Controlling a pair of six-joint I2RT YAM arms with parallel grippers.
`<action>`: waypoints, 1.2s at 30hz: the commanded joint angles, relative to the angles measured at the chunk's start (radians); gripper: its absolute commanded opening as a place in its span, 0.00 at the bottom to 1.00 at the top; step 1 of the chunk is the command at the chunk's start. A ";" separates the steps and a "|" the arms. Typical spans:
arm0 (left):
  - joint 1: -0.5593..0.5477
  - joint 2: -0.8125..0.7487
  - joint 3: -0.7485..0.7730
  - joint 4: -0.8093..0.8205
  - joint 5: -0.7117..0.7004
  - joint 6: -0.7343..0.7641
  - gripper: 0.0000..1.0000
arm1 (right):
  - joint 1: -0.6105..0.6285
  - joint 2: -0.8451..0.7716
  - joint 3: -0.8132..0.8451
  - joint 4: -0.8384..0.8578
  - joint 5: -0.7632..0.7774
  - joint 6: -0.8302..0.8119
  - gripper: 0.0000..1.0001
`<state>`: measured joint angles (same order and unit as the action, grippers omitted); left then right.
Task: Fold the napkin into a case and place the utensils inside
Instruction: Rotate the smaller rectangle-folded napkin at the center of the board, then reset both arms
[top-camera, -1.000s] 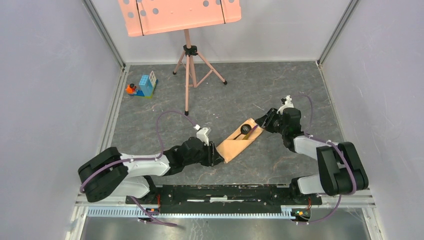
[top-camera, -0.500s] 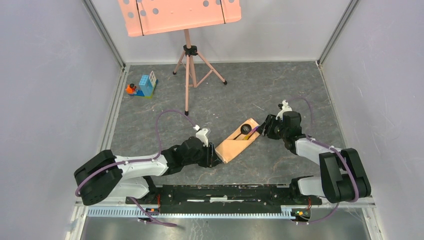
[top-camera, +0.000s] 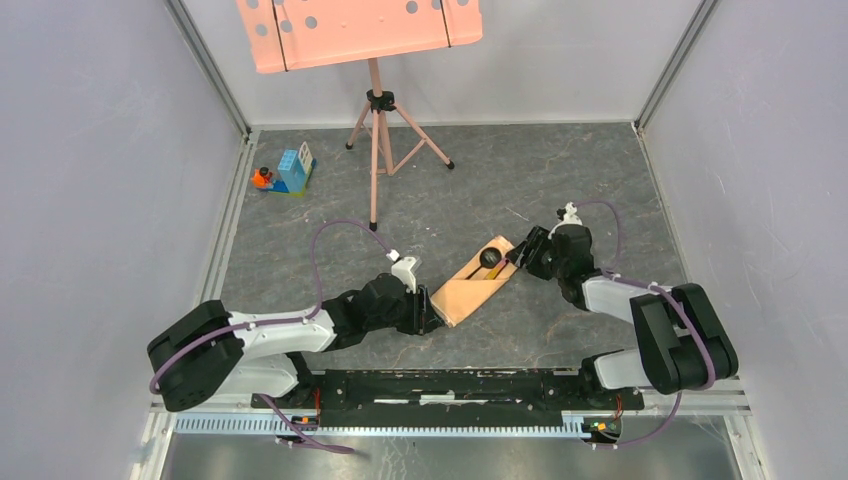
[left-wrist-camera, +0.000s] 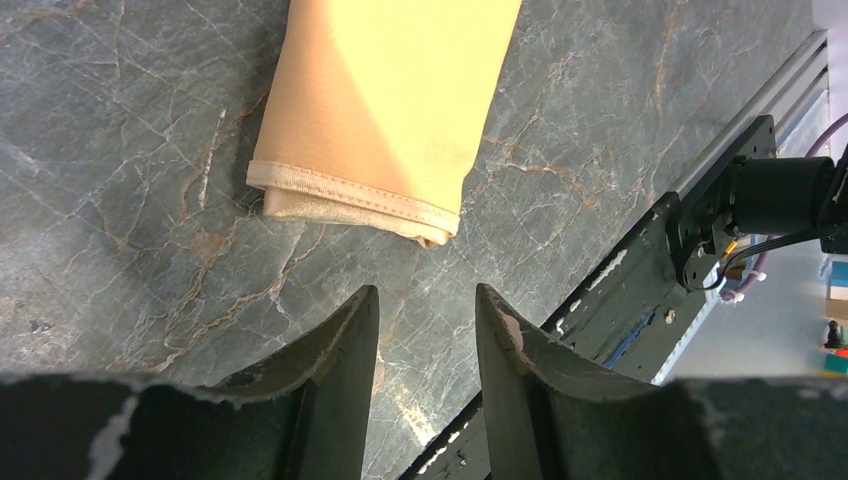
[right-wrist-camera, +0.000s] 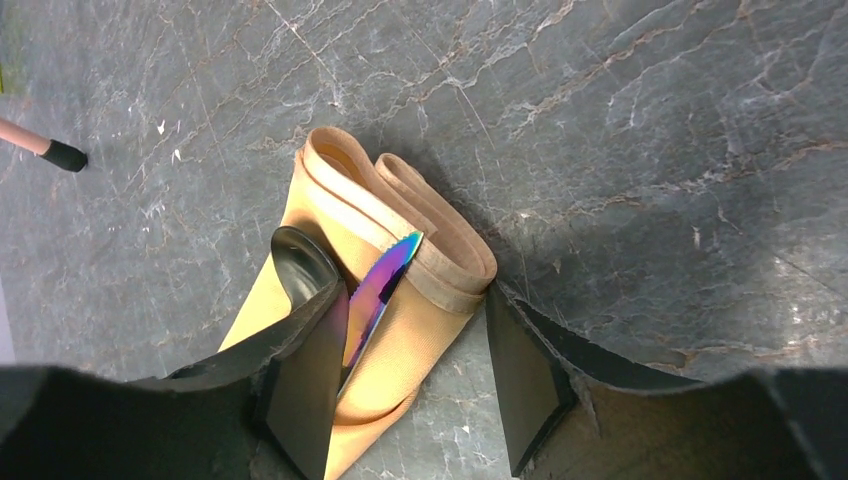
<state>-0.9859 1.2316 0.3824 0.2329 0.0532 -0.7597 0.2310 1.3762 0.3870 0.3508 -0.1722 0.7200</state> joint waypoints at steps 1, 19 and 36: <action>-0.005 -0.035 -0.001 0.023 -0.030 0.020 0.48 | 0.032 0.045 0.035 -0.037 0.102 0.010 0.56; -0.005 -0.316 -0.059 -0.173 -0.208 -0.028 0.48 | 0.156 0.430 0.461 0.119 0.007 -0.158 0.24; -0.002 -0.633 0.359 -0.752 -0.378 0.057 0.79 | 0.241 -0.009 0.753 -0.613 0.247 -0.547 0.98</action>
<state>-0.9859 0.6327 0.4816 -0.3256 -0.2241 -0.7727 0.4267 1.6360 1.0824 -0.0422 -0.0124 0.3420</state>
